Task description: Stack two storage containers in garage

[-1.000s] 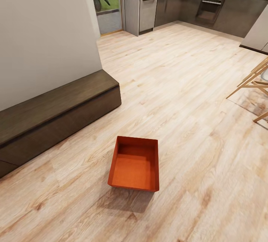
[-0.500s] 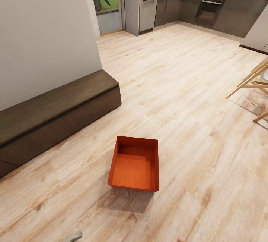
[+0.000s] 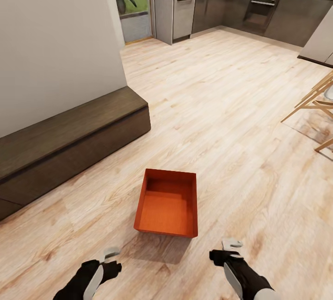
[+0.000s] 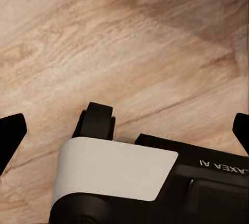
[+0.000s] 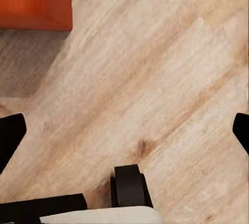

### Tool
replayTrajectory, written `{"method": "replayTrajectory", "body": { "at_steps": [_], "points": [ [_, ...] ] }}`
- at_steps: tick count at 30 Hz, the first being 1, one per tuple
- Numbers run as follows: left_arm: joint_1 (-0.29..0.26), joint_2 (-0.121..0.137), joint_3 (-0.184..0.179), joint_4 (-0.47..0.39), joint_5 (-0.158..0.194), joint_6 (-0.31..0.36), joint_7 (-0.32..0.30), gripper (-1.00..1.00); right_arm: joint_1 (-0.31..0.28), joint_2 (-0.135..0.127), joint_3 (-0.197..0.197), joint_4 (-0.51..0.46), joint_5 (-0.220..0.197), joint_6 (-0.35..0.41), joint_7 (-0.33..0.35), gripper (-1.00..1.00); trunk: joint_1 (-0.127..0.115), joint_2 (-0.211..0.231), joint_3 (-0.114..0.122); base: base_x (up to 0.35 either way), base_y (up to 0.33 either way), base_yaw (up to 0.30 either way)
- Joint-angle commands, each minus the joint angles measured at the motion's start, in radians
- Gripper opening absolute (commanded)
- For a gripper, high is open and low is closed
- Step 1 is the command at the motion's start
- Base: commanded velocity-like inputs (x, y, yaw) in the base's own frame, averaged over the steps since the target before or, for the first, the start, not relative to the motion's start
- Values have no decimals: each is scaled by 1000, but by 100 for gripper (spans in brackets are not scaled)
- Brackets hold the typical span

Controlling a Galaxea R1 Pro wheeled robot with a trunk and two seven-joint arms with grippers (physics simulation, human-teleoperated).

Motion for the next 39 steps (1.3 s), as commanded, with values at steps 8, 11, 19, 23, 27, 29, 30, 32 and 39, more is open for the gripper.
{"method": "replayTrajectory", "body": {
  "at_steps": [8,11,19,23,27,29,30,32,39],
  "points": [
    [-126,-1,3,-17,-104,7,13,100,-108,37,4,-5,-10,7,-89,100,0,0,-1,0,0,0],
    [-156,-2,3,-28,-112,6,33,100,-121,40,4,-8,-11,8,-90,100,0,0,-1,0,0,0],
    [-205,-25,-4,-32,-117,-63,59,100,-130,42,2,-28,-7,-17,-92,100,0,0,-1,0,0,0],
    [-207,-28,-7,-45,-122,-139,54,100,-130,41,4,-31,-8,-65,-89,100,0,0,-1,0,0,0],
    [-208,-33,-9,-51,-126,-161,53,100,-130,39,6,-25,-9,-104,-84,100,0,0,-1,0,0,0],
    [-208,-35,-12,-58,-126,-167,55,100,-130,40,8,-23,-9,-110,-81,100,0,0,-1,0,0,0],
    [-208,-36,-12,-60,-127,-169,56,100,-130,40,8,-23,-9,-110,-81,100,0,0,-1,0,0,0],
    [-208,-38,-16,-62,-127,-171,59,100,-130,40,9,-23,-9,-111,-79,100,0,0,-1,0,0,0],
    [-208,-39,-20,-64,-127,-174,63,100,-130,41,10,-22,-10,-111,-77,100,0,0,-1,0,0,0]
  ]
}}
